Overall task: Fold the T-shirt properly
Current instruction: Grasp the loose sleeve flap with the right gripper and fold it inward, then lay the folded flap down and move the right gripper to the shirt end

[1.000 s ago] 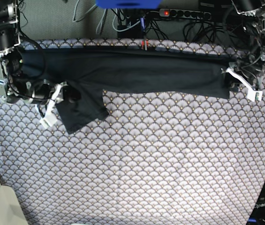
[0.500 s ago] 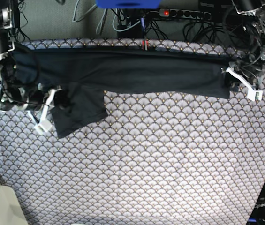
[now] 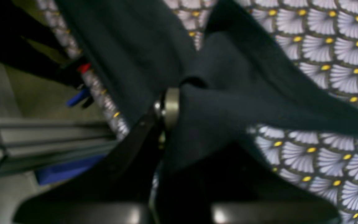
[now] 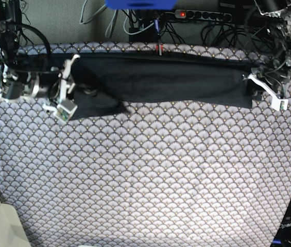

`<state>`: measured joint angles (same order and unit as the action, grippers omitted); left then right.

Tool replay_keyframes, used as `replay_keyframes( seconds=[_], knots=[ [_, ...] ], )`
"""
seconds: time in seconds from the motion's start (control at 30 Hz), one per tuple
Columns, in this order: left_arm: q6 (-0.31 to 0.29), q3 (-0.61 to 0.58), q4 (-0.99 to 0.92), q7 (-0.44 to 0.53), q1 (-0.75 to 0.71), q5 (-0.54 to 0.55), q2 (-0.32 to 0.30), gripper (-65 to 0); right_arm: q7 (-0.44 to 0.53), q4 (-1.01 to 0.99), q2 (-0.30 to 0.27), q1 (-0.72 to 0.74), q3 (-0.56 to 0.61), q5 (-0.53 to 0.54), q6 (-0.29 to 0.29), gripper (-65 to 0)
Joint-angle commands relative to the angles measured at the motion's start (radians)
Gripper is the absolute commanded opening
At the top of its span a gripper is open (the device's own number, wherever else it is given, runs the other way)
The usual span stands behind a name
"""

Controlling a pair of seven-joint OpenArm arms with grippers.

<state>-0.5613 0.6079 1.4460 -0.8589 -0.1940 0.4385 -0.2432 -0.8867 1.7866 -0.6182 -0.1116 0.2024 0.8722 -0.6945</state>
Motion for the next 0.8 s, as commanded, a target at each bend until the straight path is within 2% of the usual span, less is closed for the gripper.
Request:
replay_keyframes(
  seconds=[0.0,0.2,0.4,0.77],
  knots=[
    [-0.004,0.004,0.011,0.002,0.001,0.003,-0.012,-49.5,0.021,0.019,-0.022,-0.006,-0.010,0.018,-0.004,-65.0],
    [-0.004,0.004,0.011,0.002,-0.015,0.003,-0.014,-49.5,0.025,0.015,-0.059,-0.050,-0.010,0.018,-0.004,-65.0],
    [-0.004,0.004,0.011,0.002,-0.019,0.003,-0.014,-49.5,0.094,0.019,-0.090,-0.122,-0.007,0.018,-0.004,-65.0],
    [-0.006,0.004,0.011,0.002,-0.019,0.003,-0.014,-49.5,0.099,0.005,-0.087,-0.136,-0.008,0.015,-0.004,-65.0]
  ],
)
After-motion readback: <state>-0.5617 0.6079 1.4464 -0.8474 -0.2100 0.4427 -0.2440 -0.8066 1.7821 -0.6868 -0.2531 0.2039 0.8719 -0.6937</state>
